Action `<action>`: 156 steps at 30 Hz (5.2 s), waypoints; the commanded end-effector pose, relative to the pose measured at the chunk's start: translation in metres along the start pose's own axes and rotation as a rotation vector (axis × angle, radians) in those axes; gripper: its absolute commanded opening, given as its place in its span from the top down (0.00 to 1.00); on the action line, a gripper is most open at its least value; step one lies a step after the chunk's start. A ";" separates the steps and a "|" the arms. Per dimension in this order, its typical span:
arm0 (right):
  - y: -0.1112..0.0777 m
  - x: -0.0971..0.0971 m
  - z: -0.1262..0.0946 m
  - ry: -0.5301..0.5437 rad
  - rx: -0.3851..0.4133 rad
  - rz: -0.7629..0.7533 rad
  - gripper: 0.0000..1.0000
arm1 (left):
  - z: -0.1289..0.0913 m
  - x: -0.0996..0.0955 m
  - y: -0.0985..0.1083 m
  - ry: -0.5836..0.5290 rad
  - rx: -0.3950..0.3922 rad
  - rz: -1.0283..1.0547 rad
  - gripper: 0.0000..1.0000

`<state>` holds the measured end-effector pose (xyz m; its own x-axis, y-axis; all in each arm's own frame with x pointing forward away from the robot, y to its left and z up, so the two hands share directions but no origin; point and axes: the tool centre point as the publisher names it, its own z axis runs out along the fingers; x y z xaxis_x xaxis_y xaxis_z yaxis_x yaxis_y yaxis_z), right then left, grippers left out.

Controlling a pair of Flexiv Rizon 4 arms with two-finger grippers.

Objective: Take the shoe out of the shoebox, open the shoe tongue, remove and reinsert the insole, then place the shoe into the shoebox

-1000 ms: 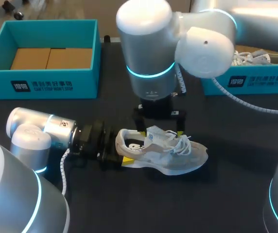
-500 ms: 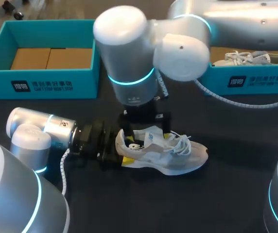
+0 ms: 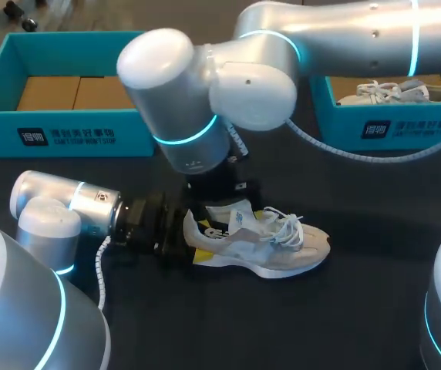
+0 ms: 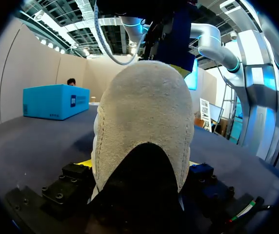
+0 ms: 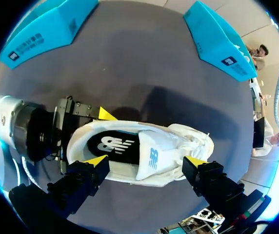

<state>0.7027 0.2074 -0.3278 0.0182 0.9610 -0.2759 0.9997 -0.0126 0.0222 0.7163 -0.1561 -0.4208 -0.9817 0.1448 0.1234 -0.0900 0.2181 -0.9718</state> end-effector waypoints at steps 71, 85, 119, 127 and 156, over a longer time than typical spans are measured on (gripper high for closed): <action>-0.011 -0.053 0.008 -0.020 0.050 0.399 0.56 | 0.000 -0.001 0.002 -0.002 0.000 0.000 1.00; -0.012 -0.065 0.005 0.111 0.082 0.346 1.00 | 0.000 -0.001 0.002 -0.002 0.000 0.000 1.00; -0.013 -0.140 0.047 0.662 0.054 0.148 1.00 | 0.000 -0.001 0.002 -0.002 0.000 0.000 1.00; -0.011 -0.143 0.070 0.727 0.072 0.132 1.00 | 0.000 -0.001 0.002 -0.002 0.000 0.000 1.00; -0.016 -0.158 -0.025 0.491 -0.109 -0.011 0.05 | 0.000 -0.001 0.002 -0.002 0.000 0.000 1.00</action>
<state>0.6920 0.0650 -0.2870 -0.0306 0.9565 0.2901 0.9935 -0.0028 0.1141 0.7167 -0.1561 -0.4208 -0.9818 0.1444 0.1233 -0.0899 0.2184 -0.9717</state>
